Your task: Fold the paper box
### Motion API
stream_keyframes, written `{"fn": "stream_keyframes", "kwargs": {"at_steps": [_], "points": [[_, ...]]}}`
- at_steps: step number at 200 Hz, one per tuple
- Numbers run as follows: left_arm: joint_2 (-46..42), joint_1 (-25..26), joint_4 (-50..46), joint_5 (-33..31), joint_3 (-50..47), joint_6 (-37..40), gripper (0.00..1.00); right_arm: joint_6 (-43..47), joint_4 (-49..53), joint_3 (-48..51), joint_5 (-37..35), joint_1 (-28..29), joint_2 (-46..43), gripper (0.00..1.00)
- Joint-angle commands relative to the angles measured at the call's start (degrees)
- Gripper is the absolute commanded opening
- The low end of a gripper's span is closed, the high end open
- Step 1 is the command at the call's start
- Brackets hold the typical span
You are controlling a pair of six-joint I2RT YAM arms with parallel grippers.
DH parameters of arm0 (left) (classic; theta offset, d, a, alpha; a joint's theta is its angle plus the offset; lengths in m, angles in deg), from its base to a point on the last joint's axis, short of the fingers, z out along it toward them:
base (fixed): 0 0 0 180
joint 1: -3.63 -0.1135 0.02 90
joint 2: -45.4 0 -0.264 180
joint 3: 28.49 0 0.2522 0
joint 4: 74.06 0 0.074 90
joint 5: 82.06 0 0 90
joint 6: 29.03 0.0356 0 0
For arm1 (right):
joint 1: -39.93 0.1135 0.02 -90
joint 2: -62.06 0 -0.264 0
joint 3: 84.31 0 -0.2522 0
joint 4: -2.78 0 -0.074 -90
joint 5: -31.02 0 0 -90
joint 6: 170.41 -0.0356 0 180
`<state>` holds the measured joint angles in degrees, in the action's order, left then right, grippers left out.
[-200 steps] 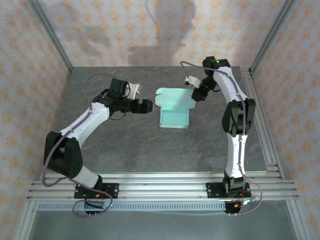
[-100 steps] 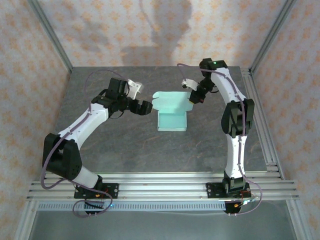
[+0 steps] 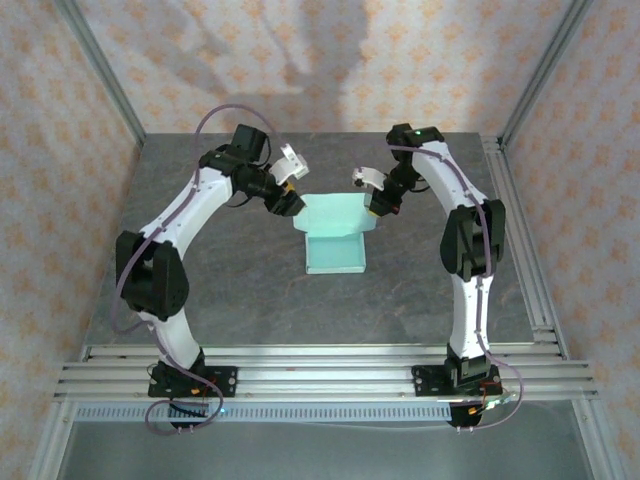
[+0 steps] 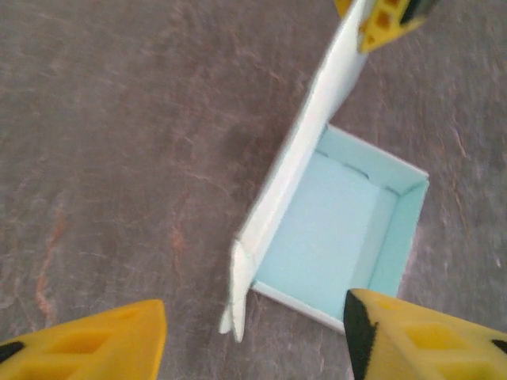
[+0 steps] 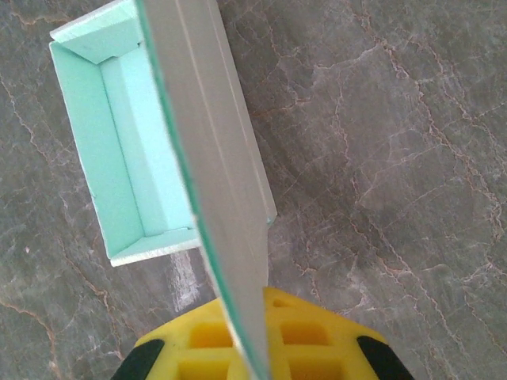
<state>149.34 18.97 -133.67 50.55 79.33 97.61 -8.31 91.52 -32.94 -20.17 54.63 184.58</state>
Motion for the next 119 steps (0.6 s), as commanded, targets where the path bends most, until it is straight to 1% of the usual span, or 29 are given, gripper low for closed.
{"fn": "stream_keyframes", "kwargs": {"at_steps": [1, 20, 36, 62, 81, 105, 119], "points": [[2.46, -0.37, -11.39, 2.48, 3.58, 9.95, 0.54, 0.33, -0.97, 1.94, 0.26, 0.02, -3.64, 0.00], [4.16, -0.30, -12.96, 2.23, 4.73, 12.53, 0.52, 0.23, -1.15, 2.62, 0.69, 0.15, -4.28, 0.00], [5.10, -0.30, -12.68, 1.28, 5.64, 12.92, 0.52, 0.30, -1.20, 3.07, 0.74, 0.40, -4.74, 0.00], [8.81, -0.26, -14.27, 1.58, 8.56, 14.18, 0.46, -0.02, -1.07, 3.08, 0.83, 0.57, -4.84, 0.00], [10.34, -0.26, -15.83, 2.47, 10.31, 14.64, 0.40, -0.11, -0.56, 2.68, 0.76, 0.59, -4.67, 0.00], [11.28, -0.24, -16.31, 3.82, 10.94, 14.93, 0.35, -0.11, -0.27, 2.28, 1.05, 0.68, -4.48, 0.00], [11.59, -0.30, -16.15, 4.41, 10.92, 14.81, 0.28, -0.20, -0.26, 1.96, 0.99, 0.70, -4.42, 0.00]]}}
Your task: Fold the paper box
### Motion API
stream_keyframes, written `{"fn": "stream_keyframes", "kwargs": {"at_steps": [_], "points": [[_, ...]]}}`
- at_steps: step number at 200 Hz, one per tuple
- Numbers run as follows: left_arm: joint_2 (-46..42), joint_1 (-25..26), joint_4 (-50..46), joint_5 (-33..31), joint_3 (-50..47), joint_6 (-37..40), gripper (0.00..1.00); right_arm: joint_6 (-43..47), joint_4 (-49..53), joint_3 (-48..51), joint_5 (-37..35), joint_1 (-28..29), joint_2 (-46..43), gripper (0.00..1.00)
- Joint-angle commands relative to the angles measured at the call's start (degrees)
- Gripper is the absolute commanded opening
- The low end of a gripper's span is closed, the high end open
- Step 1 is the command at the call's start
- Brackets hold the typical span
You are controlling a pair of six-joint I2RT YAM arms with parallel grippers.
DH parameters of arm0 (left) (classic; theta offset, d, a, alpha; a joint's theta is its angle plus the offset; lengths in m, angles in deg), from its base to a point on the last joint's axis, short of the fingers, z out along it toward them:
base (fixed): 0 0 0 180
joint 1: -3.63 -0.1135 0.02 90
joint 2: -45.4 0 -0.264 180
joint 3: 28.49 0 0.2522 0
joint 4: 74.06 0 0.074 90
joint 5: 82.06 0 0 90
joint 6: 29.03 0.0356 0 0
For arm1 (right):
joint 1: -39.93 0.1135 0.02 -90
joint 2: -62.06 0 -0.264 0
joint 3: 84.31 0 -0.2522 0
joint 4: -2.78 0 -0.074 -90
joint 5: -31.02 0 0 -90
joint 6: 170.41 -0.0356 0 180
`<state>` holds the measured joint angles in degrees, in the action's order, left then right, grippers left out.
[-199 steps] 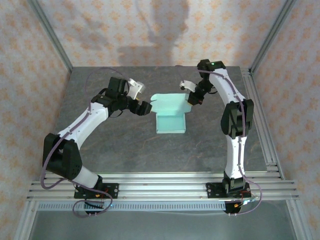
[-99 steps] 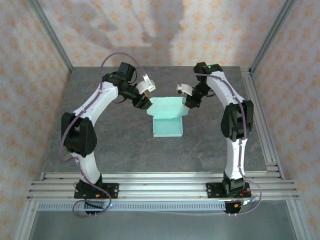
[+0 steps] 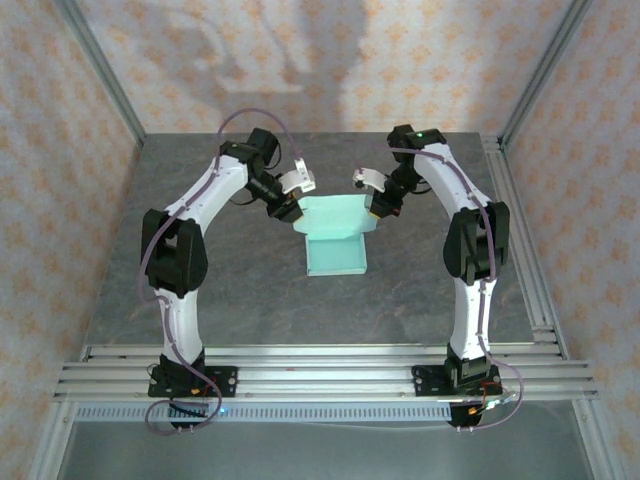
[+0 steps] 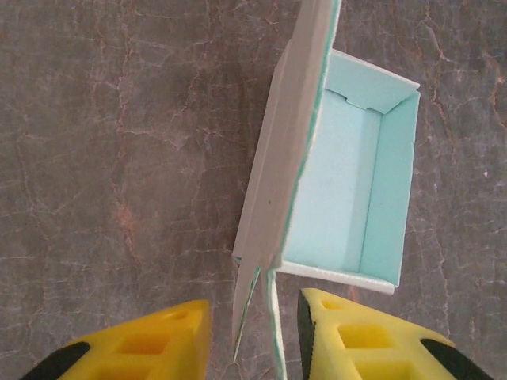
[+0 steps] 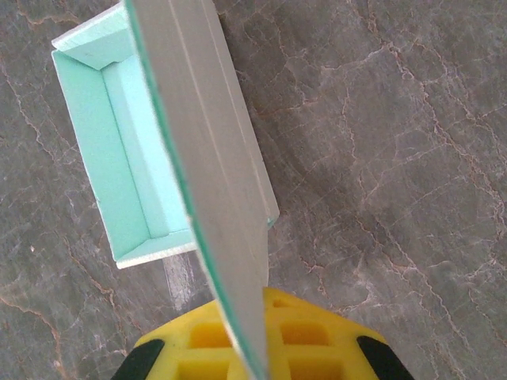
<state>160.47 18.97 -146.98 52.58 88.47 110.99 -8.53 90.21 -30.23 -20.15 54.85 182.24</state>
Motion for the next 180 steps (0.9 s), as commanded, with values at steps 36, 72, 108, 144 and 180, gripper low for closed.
{"fn": "stream_keyframes", "kwargs": {"at_steps": [36, 72, 108, 144, 180], "points": [[0.82, -0.16, -2.25, 2.55, 2.18, 0.39, 0.09, -0.34, 1.47, -1.34, 0.89, 0.60, -2.03, 0.00], [1.04, -0.22, -1.90, 2.27, 1.95, -0.31, 0.04, -0.84, 1.13, -0.97, 1.07, 0.74, -2.37, 0.00], [0.10, -0.20, 1.76, 0.73, 0.40, -4.52, 0.00, -4.26, -1.24, -0.20, 0.66, 0.86, -3.41, 0.00], [-3.35, 0.76, 11.27, -2.44, -4.14, -14.31, 0.00, -18.04, -15.71, 10.88, -2.55, 1.84, -10.44, 0.00], [-6.56, 4.33, 21.00, -10.38, -8.54, -23.97, 0.00, -31.74, -33.41, 24.48, -7.74, 5.90, -19.40, 0.00]]}}
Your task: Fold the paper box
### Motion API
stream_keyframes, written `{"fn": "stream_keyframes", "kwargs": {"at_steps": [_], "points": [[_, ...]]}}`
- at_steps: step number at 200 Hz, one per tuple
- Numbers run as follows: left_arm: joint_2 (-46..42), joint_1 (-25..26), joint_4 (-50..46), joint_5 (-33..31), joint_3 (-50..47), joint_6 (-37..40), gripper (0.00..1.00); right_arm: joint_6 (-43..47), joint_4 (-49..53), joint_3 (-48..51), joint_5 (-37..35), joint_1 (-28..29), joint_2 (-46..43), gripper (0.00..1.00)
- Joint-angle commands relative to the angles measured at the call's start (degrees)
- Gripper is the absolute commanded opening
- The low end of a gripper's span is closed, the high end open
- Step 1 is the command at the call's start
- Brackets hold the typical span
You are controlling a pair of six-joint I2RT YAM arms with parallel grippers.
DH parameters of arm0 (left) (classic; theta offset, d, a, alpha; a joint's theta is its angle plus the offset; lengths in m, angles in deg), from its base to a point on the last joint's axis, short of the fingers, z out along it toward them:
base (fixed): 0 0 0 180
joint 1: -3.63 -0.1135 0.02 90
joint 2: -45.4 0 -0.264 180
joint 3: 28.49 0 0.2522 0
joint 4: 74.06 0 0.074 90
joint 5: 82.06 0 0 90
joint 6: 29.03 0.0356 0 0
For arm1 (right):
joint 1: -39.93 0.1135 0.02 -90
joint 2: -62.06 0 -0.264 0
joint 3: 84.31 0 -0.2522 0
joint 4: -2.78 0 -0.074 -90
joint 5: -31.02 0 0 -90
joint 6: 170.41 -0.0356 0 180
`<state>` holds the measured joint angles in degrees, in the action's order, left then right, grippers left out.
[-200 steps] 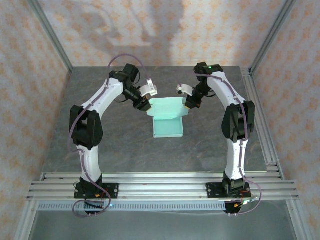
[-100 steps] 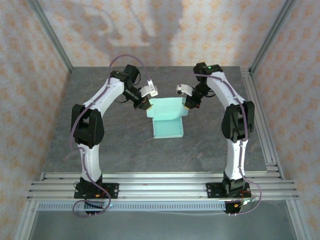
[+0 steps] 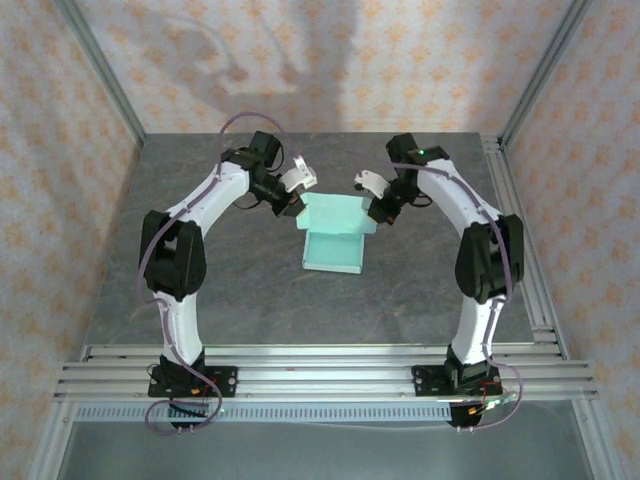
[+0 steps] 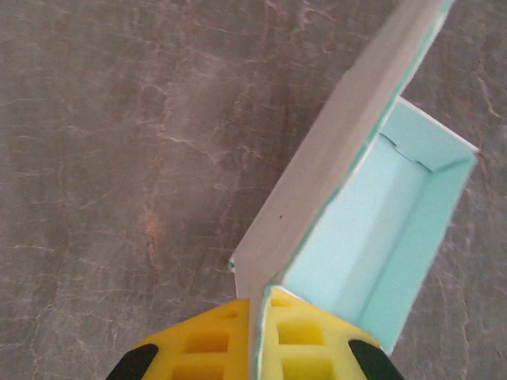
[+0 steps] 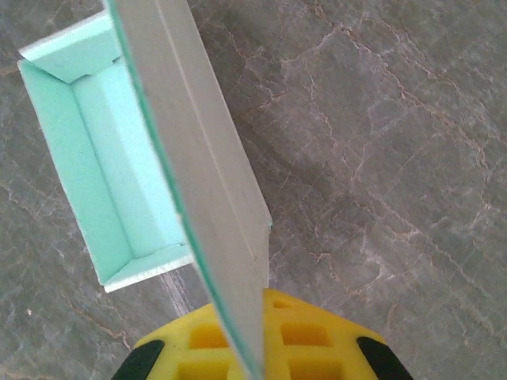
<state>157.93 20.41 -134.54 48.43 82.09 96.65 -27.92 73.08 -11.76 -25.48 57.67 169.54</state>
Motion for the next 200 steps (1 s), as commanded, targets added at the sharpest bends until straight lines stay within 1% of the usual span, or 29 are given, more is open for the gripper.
{"fn": "stream_keyframes", "kwargs": {"at_steps": [1, 9, 41, 57, 67, 87, 105, 117, 138, 159, 200], "points": [[-4.27, 2.90, 8.75, -6.57, -2.25, -9.96, 0.00, -12.78, -16.67, 6.26, -2.61, 3.26, -6.91, 0.00], [-4.81, 3.40, 10.01, -8.44, -2.52, -12.55, 0.00, -15.76, -19.92, 8.42, -4.88, 4.32, -8.24, 0.00], [-6.89, 5.21, 13.41, -12.31, -4.61, -19.67, 0.00, -27.66, -28.10, 13.44, -13.02, 6.95, -10.88, 0.00], [-8.38, 6.46, 15.81, -14.82, -6.70, -22.55, 0.00, -35.84, -31.89, 14.96, -18.76, 7.28, -11.59, 0.00], [-9.25, 7.09, 16.90, -15.95, -8.26, -24.42, 0.00, -40.00, -33.32, 15.87, -20.89, 7.24, -12.01, 0.00], [-11.28, 7.93, 20.84, -18.14, -12.13, -28.41, 0.00, -43.84, -35.66, 17.70, -25.14, 7.24, -13.16, 0.00], [-12.11, 8.89, 23.27, -20.33, -13.80, -31.72, 0.00, -49.18, -35.34, 16.71, -29.10, 7.29, -12.98, 0.00], [-12.05, 9.55, 24.84, -22.78, -14.20, -34.21, 0.00, -52.19, -36.13, 17.10, -29.43, 7.42, -13.07, 0.00], [-11.34, 10.10, 27.35, -26.52, -13.95, -38.96, 0.00, -54.91, -42.26, 20.33, -32.14, 9.03, -14.36, 0.00], [-10.00, 10.12, 28.05, -28.13, -12.54, -42.79, 0.00, -58.08, -47.09, 22.68, -36.10, 10.53, -14.98, 0.00], [-7.54, 10.36, 29.09, -29.23, -10.84, -48.52, 0.00, -63.39, -53.14, 26.04, -41.32, 11.85, -15.48, 0.00]]}}
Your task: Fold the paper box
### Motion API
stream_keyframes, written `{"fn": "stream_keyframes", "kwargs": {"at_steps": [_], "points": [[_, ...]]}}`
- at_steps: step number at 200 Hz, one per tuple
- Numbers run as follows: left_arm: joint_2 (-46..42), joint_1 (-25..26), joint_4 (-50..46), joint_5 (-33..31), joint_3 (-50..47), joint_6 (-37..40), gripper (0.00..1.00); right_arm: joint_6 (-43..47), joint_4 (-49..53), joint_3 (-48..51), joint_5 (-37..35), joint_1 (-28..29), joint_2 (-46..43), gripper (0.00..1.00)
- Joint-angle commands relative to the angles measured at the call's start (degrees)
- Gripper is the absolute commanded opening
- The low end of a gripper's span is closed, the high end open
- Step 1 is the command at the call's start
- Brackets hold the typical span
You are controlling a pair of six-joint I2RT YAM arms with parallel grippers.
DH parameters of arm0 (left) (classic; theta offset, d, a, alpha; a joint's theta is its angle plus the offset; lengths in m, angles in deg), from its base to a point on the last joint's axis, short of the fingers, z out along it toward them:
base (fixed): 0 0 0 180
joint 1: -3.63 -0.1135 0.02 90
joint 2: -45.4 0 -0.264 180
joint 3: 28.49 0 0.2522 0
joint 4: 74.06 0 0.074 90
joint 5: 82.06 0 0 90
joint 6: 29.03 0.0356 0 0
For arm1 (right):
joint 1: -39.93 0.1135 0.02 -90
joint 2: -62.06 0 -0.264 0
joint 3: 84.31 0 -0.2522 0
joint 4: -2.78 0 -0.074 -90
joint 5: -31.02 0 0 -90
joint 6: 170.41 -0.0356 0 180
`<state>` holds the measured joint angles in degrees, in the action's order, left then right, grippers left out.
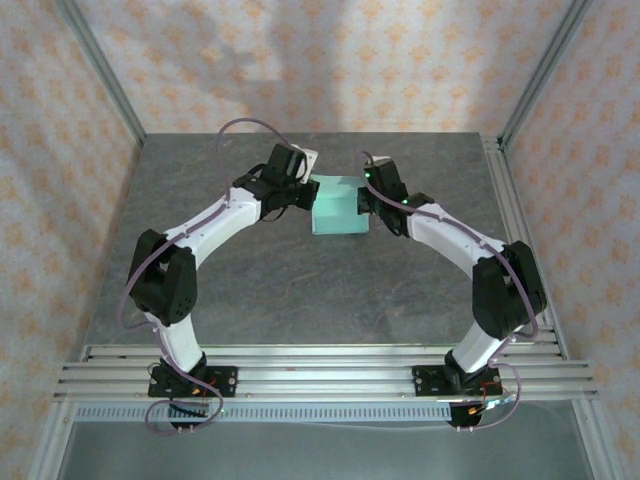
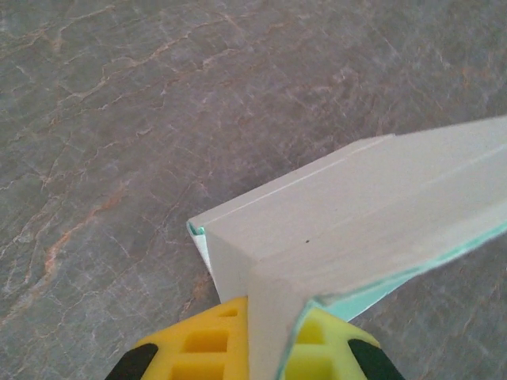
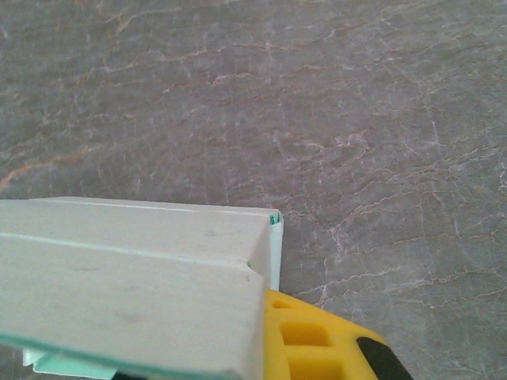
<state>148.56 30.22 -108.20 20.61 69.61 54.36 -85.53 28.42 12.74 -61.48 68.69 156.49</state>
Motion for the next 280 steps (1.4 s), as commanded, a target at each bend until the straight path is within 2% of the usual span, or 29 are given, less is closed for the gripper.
{"fn": "stream_keyframes", "kwargs": {"at_steps": [1, 28, 89, 137, 234, 280], "points": [[1.86, 0.56, 2.87, -1.50, 1.59, -6.27, 0.00, -5.95, -8.64, 1.61, -5.45, 0.81, -2.42, 0.00], [2.79, 1.14, 3.64, -2.96, 1.42, -6.71, 0.00, -8.73, -12.35, 3.74, -6.81, 1.11, -2.25, 0.00], [5.51, 2.29, 5.41, -4.73, 1.26, -6.66, 0.00, -5.51, -25.38, 10.83, -9.36, 2.43, -1.04, 0.00], [7.81, 2.84, 6.76, -4.91, -0.08, -7.65, 0.00, -5.74, -30.69, 15.74, -9.94, 2.64, -0.67, 0.00], [7.28, 4.34, 14.65, -6.60, -8.35, -7.09, 0.00, -0.62, -46.75, 25.30, -14.69, 6.54, 2.18, 0.00], [6.62, 5.22, 22.20, -7.45, -14.61, -5.02, 0.00, -2.41, -52.41, 28.64, -15.15, 6.99, 4.19, 0.00]]}}
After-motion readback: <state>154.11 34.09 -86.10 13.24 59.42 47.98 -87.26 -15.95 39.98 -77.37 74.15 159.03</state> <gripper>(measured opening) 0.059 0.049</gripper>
